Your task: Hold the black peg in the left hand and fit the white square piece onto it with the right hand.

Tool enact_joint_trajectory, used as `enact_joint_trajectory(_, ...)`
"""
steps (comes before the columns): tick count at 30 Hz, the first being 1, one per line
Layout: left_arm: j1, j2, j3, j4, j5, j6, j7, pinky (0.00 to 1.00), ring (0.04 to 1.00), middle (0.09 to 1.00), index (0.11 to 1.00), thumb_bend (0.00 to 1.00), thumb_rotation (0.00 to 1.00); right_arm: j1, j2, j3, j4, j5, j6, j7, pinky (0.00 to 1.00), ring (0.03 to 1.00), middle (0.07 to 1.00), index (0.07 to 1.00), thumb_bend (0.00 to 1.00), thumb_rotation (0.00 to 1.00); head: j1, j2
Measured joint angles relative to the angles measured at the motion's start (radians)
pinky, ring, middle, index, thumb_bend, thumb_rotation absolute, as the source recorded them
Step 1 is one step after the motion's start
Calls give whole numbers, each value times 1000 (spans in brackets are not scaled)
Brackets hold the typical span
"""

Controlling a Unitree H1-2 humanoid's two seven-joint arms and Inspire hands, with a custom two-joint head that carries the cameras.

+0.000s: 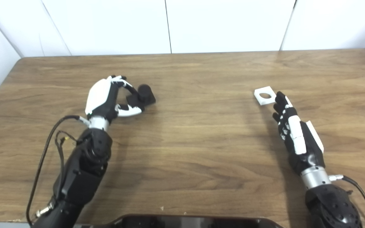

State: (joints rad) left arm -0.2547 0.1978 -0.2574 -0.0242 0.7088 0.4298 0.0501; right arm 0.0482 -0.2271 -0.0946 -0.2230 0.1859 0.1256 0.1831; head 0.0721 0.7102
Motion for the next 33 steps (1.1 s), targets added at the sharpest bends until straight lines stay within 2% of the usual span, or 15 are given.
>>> enact_joint_trajectory(12, 89, -31, -107, -122, 78, -21, -37, 884, 936, 854, 491, 508, 81, 0, 1, 8, 0, -8, 1, -4, 1000, 1000, 1000, 989, 608, 1000, -17, 5)
enact_joint_trajectory(17, 119, -41, -130, -152, 107, -33, -35, 891, 934, 856, 492, 506, 83, 0, 1, 8, 0, -14, 1, -5, 1000, 1000, 1000, 989, 614, 1000, -20, 6)
enact_joint_trajectory(26, 184, -71, -179, -191, 137, -96, -16, 892, 925, 841, 489, 506, 78, 1, 2, 8, 0, -19, 1, -6, 1000, 1000, 1000, 986, 602, 1000, -31, 11)
enact_joint_trajectory(28, 207, -91, -184, -200, 146, -99, -11, 899, 935, 851, 490, 505, 79, 2, 4, 8, 0, -19, 1, -6, 1000, 1000, 1000, 986, 604, 1000, -32, 14)
enact_joint_trajectory(33, 264, -107, -205, -262, 154, -98, -49, 869, 940, 859, 492, 505, 80, 4, 8, 7, 0, -18, 1, -6, 1000, 1000, 1000, 983, 617, 1000, -37, 15)
